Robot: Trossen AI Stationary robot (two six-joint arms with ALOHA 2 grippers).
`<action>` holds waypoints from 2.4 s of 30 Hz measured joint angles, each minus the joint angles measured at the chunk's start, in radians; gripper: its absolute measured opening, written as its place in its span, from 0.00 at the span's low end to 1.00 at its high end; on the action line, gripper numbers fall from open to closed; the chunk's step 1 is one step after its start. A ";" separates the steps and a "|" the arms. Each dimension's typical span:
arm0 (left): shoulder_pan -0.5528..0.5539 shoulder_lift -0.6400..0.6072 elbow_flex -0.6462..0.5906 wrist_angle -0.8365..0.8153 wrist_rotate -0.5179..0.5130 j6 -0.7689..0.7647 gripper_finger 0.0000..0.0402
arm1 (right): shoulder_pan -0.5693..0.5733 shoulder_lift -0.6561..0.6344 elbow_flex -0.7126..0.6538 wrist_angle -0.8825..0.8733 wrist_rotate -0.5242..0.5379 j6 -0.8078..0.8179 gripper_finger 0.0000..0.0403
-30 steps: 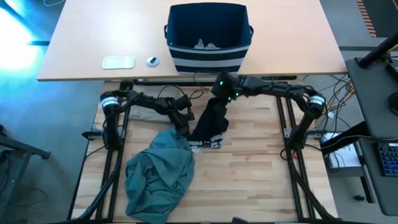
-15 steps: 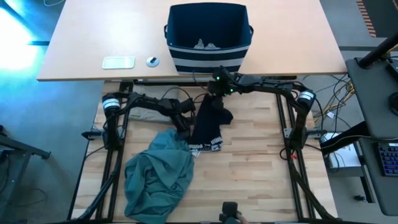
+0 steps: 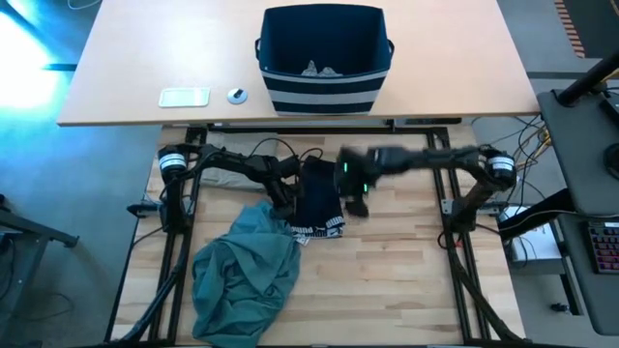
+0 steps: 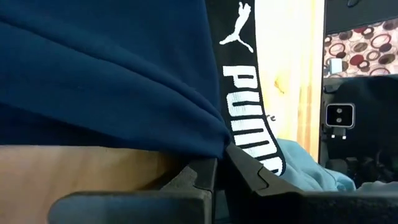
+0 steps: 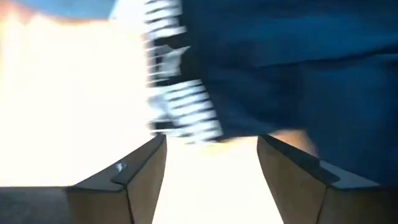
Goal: Fold Laundry from Bin
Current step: Fold the black underwear
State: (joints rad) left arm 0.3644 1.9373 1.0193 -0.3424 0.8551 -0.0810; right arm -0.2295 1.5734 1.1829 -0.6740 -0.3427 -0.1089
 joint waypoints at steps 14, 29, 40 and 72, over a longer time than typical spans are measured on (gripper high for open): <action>0.002 -0.001 -0.001 0.006 -0.005 -0.010 0.00 | 0.406 0.152 -0.131 0.318 0.598 0.255 0.81; -0.001 -0.003 -0.009 -0.039 -0.008 0.063 0.00 | 0.386 0.179 -0.109 0.142 0.670 0.691 0.57; -0.003 -0.003 -0.009 -0.035 -0.008 0.049 0.00 | 0.436 0.168 -0.175 0.320 0.744 0.797 0.64; -0.001 -0.013 -0.003 -0.039 0.000 0.010 0.00 | 0.299 0.251 -0.389 0.937 0.936 0.759 0.09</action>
State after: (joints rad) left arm 0.3632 1.9247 1.0163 -0.3811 0.8550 -0.0707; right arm 0.0696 1.8243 0.7936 0.2635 0.5933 0.6497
